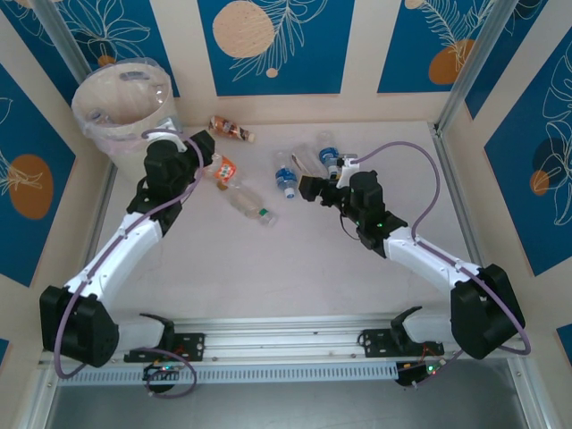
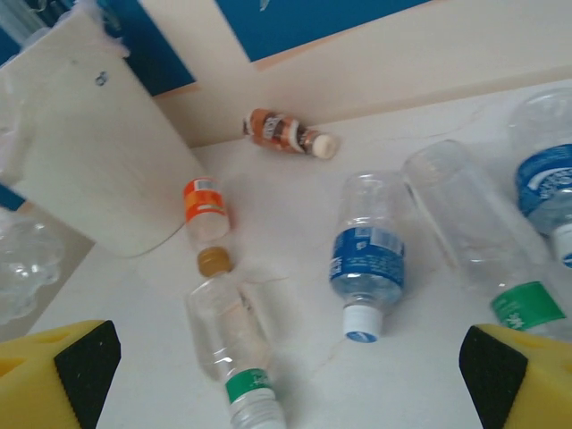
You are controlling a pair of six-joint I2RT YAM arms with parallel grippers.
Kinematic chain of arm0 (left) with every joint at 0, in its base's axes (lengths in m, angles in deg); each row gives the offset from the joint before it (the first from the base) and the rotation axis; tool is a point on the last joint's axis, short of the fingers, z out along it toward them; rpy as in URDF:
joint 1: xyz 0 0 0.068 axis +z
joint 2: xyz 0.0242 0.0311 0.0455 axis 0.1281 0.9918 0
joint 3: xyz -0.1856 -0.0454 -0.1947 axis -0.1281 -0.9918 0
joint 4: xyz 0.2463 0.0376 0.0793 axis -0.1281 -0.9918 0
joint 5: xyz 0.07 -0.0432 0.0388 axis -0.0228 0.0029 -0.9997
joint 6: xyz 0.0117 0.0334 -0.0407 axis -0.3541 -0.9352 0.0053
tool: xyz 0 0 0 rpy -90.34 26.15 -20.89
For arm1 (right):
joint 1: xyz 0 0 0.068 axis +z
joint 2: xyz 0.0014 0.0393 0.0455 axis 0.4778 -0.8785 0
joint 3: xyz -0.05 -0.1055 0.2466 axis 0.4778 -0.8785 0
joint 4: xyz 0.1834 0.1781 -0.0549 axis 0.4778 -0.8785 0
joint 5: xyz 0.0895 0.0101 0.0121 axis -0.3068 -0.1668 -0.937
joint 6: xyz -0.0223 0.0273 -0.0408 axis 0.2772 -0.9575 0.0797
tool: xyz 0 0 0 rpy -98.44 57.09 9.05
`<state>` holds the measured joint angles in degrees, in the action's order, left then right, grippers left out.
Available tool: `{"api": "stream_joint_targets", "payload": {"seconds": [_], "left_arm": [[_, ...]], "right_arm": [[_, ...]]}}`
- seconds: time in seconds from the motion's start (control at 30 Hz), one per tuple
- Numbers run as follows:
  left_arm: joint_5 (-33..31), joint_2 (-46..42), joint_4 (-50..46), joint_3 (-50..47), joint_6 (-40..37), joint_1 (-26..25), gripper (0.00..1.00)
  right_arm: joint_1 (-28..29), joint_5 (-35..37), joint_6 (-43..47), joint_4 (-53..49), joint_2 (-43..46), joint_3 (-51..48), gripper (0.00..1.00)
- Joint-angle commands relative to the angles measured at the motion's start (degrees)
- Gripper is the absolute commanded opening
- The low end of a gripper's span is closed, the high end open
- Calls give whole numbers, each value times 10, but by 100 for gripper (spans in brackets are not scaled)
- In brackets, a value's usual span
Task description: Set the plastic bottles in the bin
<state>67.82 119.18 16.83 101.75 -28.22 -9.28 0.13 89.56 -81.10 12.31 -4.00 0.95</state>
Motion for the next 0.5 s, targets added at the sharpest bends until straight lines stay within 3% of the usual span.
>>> {"api": "stream_joint_targets", "payload": {"seconds": [0.0,0.23,0.47], "left_arm": [[-142,-35,92,-24,-15,10,0],[-225,-11,166,43,-124,26,0],[-216,61,238,131,-224,75,0]], "right_arm": [[-1,14,14,8,9,23,99],[0,3,-9,14,-3,34,99],[2,-1,-12,18,6,33,100]]}}
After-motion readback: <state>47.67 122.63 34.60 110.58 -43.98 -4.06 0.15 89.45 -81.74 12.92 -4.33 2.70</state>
